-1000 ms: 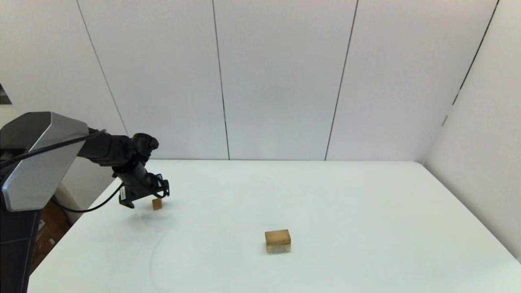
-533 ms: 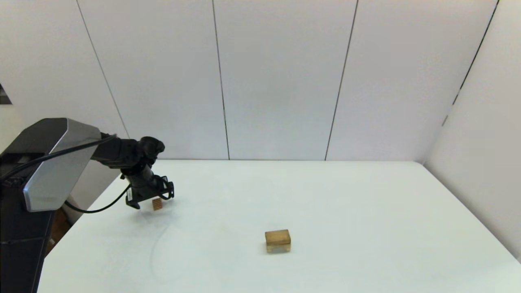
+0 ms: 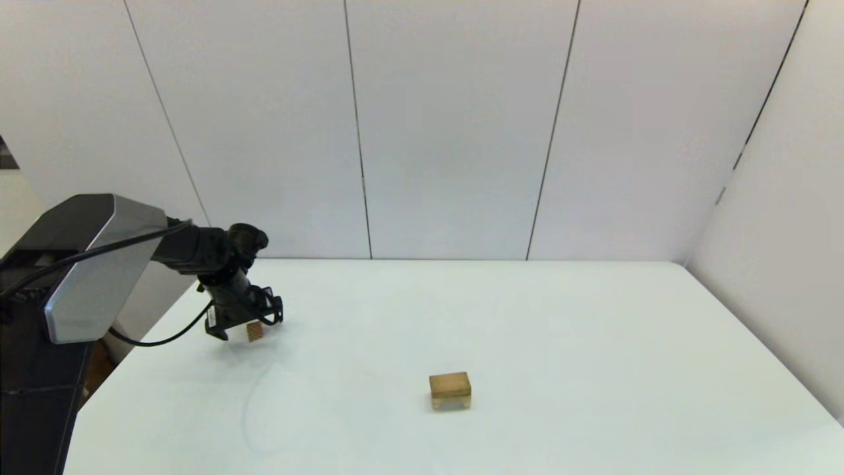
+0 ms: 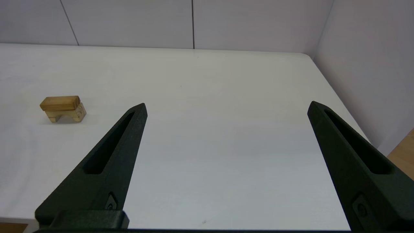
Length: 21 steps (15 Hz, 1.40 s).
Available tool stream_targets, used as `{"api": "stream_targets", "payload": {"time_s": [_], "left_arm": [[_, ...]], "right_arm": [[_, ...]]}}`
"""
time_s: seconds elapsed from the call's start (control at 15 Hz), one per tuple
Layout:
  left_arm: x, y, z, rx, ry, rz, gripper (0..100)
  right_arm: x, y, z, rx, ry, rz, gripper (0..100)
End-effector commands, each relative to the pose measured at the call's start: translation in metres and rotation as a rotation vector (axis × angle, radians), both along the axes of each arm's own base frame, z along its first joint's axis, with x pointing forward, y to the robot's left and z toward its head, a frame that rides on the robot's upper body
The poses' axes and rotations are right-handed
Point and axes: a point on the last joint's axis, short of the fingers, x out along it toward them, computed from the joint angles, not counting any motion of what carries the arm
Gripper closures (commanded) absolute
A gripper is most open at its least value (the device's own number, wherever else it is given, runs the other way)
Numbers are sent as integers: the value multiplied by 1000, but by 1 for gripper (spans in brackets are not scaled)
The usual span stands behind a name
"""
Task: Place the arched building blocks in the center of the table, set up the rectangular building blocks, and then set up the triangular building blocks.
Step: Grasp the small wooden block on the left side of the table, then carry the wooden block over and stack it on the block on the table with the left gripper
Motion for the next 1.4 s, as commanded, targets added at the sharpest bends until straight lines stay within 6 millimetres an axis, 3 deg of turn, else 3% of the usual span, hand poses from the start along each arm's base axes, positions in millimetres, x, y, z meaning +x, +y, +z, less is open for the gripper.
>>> {"api": "stream_targets", "payload": {"time_s": [0.07,0.33,0.4,1.13,1.4], "left_arm": [[0,1,-3,0,9,3,0],[0,1,-3,0,9,5,0],[0,1,-3,0,9,6,100],[-1,1,4,-1,-5,8,100],[-2,2,21,23,-39,-5,100]], "right_arm": [[0,0,0,0,1,1,0],[0,0,0,0,1,1,0],[0,0,0,0,1,2,0],[0,0,0,0,1,2,0],[0,0,0,0,1,2,0]]}}
